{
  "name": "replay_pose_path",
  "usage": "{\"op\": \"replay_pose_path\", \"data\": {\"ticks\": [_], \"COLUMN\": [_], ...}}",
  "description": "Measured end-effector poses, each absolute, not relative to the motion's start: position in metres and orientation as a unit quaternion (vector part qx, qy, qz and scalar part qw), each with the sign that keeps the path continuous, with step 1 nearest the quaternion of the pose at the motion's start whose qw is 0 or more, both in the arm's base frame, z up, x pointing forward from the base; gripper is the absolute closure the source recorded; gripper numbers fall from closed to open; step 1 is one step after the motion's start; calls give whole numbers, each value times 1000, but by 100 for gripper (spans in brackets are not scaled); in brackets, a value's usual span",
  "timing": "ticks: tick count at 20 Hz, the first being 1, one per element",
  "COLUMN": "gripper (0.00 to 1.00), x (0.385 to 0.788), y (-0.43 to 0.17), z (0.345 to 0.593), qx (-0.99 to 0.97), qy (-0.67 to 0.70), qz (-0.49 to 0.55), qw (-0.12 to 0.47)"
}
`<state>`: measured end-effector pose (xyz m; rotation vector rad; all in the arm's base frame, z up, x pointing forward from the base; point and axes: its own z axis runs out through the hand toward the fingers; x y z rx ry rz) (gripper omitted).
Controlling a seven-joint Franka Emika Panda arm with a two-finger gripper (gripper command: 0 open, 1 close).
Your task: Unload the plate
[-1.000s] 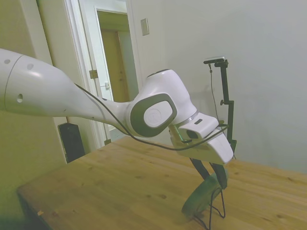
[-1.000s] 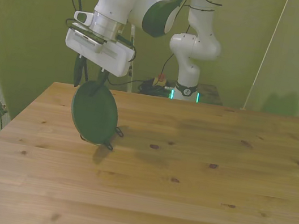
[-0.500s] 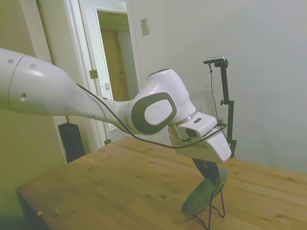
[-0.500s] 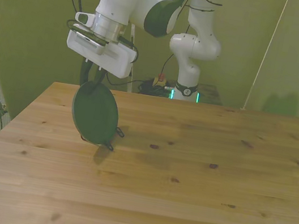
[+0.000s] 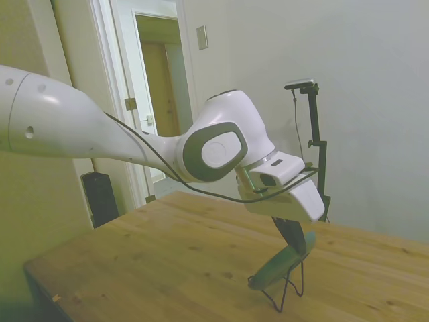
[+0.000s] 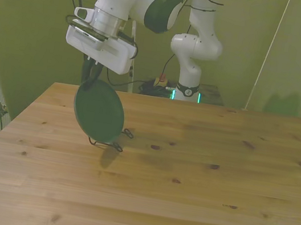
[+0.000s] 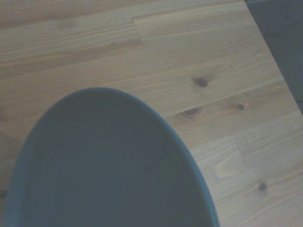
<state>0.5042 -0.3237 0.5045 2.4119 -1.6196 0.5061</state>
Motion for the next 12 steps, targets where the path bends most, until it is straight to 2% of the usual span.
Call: {"op": "replay_pose_path", "data": {"ticks": [7, 12], "gripper": [100, 100], "x": [515, 547], "y": [-316, -288], "z": [526, 547], "qx": [816, 820], "qy": [-540, -528], "qz": [185, 209], "qw": [93, 64]}}
